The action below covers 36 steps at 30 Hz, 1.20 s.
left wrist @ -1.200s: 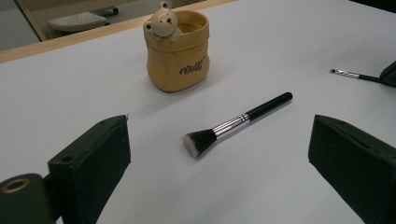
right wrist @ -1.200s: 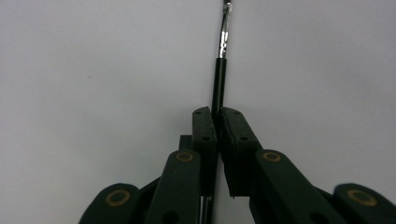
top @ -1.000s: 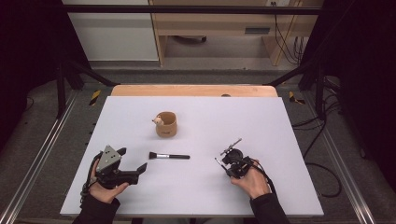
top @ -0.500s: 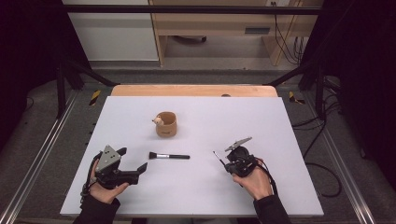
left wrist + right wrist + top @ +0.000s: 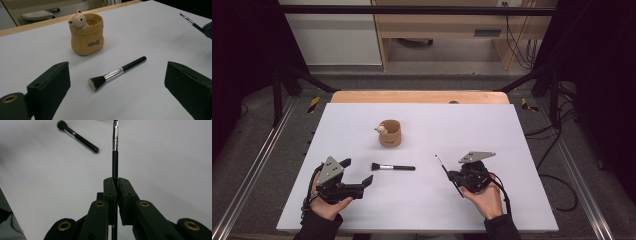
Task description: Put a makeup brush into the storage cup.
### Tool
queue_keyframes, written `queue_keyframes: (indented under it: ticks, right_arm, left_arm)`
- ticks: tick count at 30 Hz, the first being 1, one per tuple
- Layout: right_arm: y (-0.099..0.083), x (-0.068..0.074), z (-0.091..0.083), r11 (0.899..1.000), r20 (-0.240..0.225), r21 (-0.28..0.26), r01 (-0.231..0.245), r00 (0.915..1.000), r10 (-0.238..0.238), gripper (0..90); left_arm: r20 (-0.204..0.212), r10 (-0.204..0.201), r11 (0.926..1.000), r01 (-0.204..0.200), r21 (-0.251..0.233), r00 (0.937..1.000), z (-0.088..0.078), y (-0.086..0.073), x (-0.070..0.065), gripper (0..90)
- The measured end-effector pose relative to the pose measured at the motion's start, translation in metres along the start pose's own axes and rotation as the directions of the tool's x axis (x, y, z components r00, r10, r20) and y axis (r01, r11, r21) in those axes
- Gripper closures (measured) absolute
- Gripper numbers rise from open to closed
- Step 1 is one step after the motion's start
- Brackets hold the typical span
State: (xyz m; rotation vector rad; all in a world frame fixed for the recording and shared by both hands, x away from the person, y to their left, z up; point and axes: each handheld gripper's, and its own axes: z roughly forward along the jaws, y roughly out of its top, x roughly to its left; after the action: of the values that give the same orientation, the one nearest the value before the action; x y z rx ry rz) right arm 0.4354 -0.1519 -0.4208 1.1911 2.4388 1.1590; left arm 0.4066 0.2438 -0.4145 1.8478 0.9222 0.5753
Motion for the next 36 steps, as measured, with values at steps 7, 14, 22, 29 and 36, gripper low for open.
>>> queue_keyframes:
  ticks: [7,14,22,29,36]
  right_arm:
    - [-0.003,0.002,-0.002,0.996,-0.050,-0.093,0.008,0.9987,-0.012,85.8]
    - [-0.003,0.002,-0.006,0.987,-0.085,-0.160,0.007,0.9961,-0.020,85.8]
    - [-0.003,0.004,-0.009,0.980,-0.103,-0.200,0.012,0.9941,-0.033,85.8]
    - [-0.001,0.007,-0.012,0.969,-0.104,-0.248,0.021,0.9935,-0.048,85.8]
    - [0.000,0.009,-0.011,0.966,-0.114,-0.257,0.016,0.9924,-0.046,85.8]
  left_arm:
    - [0.018,-0.002,1.0000,0.002,-0.007,0.9998,0.002,0.005,-0.007,5.8]
    - [0.034,-0.012,0.9998,0.013,-0.018,0.9993,0.003,0.011,-0.014,6.0]
    - [0.053,-0.013,0.9991,0.015,-0.039,0.9985,0.009,0.024,-0.021,6.1]
    - [0.072,-0.018,0.9983,0.022,-0.054,0.9973,0.017,0.033,-0.031,6.1]
    - [0.090,-0.019,0.9978,0.025,-0.062,0.9958,0.024,0.039,-0.037,6.2]
